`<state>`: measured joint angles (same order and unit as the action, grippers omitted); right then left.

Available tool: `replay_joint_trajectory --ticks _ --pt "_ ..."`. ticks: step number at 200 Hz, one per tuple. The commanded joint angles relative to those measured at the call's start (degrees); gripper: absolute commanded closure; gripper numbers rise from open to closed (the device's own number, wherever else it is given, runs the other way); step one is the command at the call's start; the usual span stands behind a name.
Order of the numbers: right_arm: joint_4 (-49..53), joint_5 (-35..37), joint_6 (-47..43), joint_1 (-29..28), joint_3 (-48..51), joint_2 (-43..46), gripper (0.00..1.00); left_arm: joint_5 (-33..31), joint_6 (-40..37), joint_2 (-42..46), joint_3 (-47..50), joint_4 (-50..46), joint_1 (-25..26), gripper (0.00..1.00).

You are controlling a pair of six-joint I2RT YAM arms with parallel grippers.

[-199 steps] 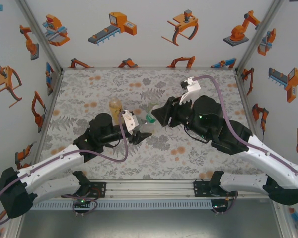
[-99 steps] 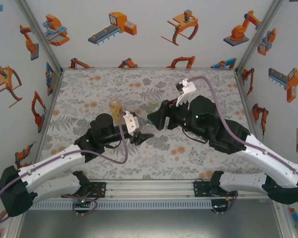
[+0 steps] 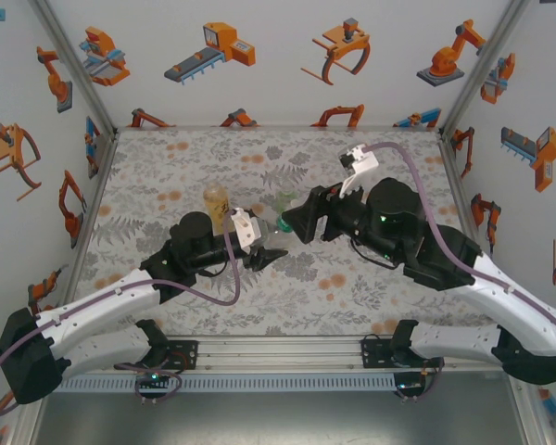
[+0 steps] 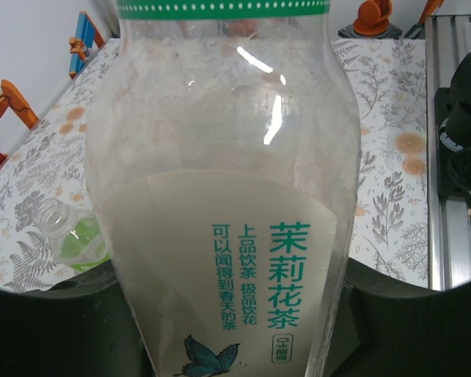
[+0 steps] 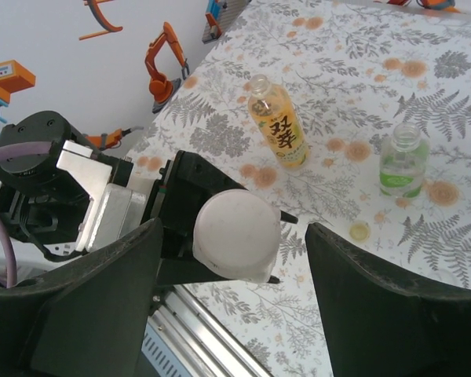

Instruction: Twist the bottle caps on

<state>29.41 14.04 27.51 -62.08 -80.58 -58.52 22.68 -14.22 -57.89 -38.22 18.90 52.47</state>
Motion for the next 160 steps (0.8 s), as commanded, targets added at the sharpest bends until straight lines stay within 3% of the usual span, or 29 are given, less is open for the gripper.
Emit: replay_joint_trajectory --ticks 1,36,101,127,160 --pt "3.1 1.4 -2.6 -0.3 -3.3 1.8 0.32 0.6 -1.1 0.3 0.1 1.7 -0.3 1.00" --pt "8.9 -3.6 -8.2 -0.2 -5.6 3.0 0.34 4.3 -4.1 1.6 -0.6 -4.7 -0.6 1.00" --pt "25.0 -22.4 -34.4 -0.2 -12.1 4.4 0.46 20.6 -9.8 4.4 -2.4 -19.9 -0.8 1.00" --pt "30.1 -32.7 -42.0 -0.2 -13.6 2.1 0.42 25.4 -10.9 5.2 -2.2 -22.9 -0.7 1.00" --pt "27.0 -40.0 -42.8 -0.2 -11.7 -1.1 0.31 28.8 -11.7 5.9 -1.7 -24.1 -0.7 1.00"
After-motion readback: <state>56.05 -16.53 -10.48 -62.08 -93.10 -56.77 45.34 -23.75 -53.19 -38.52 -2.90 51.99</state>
